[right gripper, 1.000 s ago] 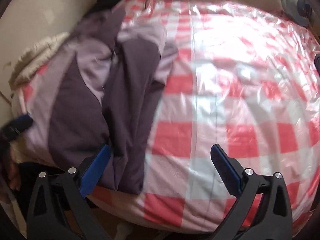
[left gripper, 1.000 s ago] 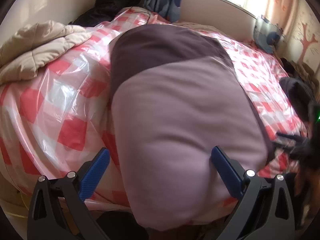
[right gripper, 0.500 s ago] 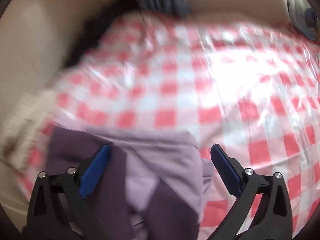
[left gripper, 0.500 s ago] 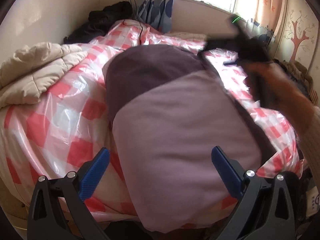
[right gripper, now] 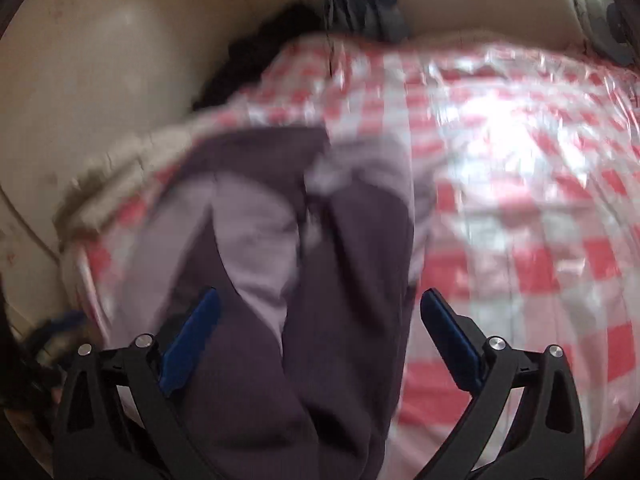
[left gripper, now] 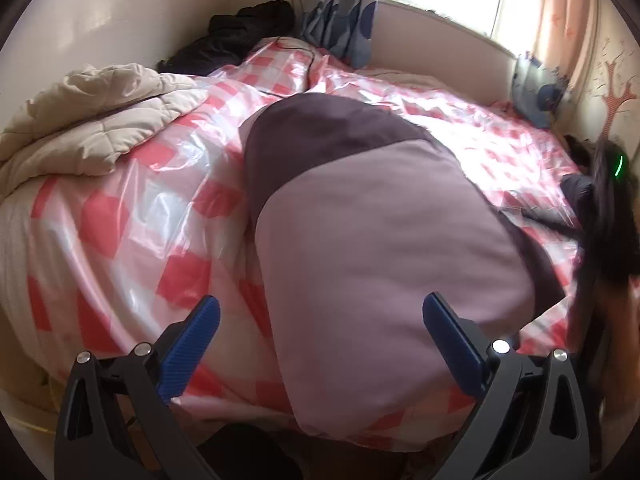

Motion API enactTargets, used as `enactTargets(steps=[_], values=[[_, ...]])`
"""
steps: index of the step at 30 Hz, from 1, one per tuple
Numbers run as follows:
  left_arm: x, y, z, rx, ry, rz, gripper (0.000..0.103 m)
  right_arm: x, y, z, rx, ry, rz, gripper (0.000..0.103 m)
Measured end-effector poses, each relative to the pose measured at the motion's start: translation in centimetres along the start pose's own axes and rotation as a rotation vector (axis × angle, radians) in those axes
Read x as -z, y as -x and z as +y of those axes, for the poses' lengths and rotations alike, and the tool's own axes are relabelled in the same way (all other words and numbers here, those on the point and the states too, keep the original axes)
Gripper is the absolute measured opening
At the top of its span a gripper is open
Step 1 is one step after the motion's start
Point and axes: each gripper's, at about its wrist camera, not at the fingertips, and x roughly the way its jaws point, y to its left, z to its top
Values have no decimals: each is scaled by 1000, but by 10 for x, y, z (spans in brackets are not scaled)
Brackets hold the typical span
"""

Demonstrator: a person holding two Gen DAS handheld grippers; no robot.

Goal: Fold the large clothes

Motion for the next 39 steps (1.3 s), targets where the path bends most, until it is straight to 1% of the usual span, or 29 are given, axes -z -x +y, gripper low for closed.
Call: enactTargets(steps=[1,2,3,4,6,7,9,10,11,13,14,16,17,20,22,24,27,28,29,30,31,33,34,35,36,39], values=[[2,1,-4,-11,2,9,97,16,-15,-7,-33,-33,35,96],[4,3,-7,-21,3,19,97,28,-26,-25,-122,-143,71,96],[7,7,-13,-29,1,21,97,34,-25,-38,-174,-225,90,96],[9,14,-18,-42,-10,11,97,35,-17,-43,-180,-254,86,96],[13,23,-24,-64,-33,-8,97,34,20,-28,-78,-172,0,96],[14,26,-27,-74,-45,-15,97,35,40,-16,-42,-124,-43,96],[18,32,-32,-90,-59,-24,97,40,67,6,6,-42,-97,96],[18,33,-34,-90,-58,-29,97,42,74,14,25,-6,-107,96],[19,36,-35,-83,-51,-32,97,46,77,26,52,38,-99,96],[19,38,-37,-82,-42,-39,97,49,69,34,86,79,-58,96],[20,41,-37,-86,-37,-47,97,53,58,38,88,86,-12,96],[20,46,-37,-92,-29,-58,97,58,32,35,81,70,113,96],[19,48,-37,-96,-30,-61,97,61,32,35,80,61,118,96],[19,55,-37,-134,-53,-87,97,66,55,46,120,87,57,96],[19,61,-36,-148,-65,-103,97,70,75,53,110,95,9,96],[19,65,-35,-166,-67,-117,97,69,104,65,110,118,-68,96],[18,68,-34,-171,-62,-127,97,55,126,82,109,165,-180,96],[17,67,-33,-168,-61,-127,97,48,125,83,116,169,-196,96],[18,67,-34,-167,-60,-126,97,41,115,82,128,164,-188,96],[17,67,-34,-168,-58,-124,97,36,96,79,127,150,-134,96],[17,66,-34,-168,-56,-120,97,33,72,74,130,133,-49,96],[17,66,-36,-169,-57,-111,97,40,21,66,155,100,150,96],[17,66,-37,-170,-59,-108,97,43,14,62,144,77,169,96],[17,67,-38,-172,-61,-108,97,47,16,61,138,59,148,96],[15,67,-38,-172,-61,-108,97,48,21,62,131,68,125,96],[14,63,-36,-154,-44,-87,97,49,41,66,140,92,106,96]])
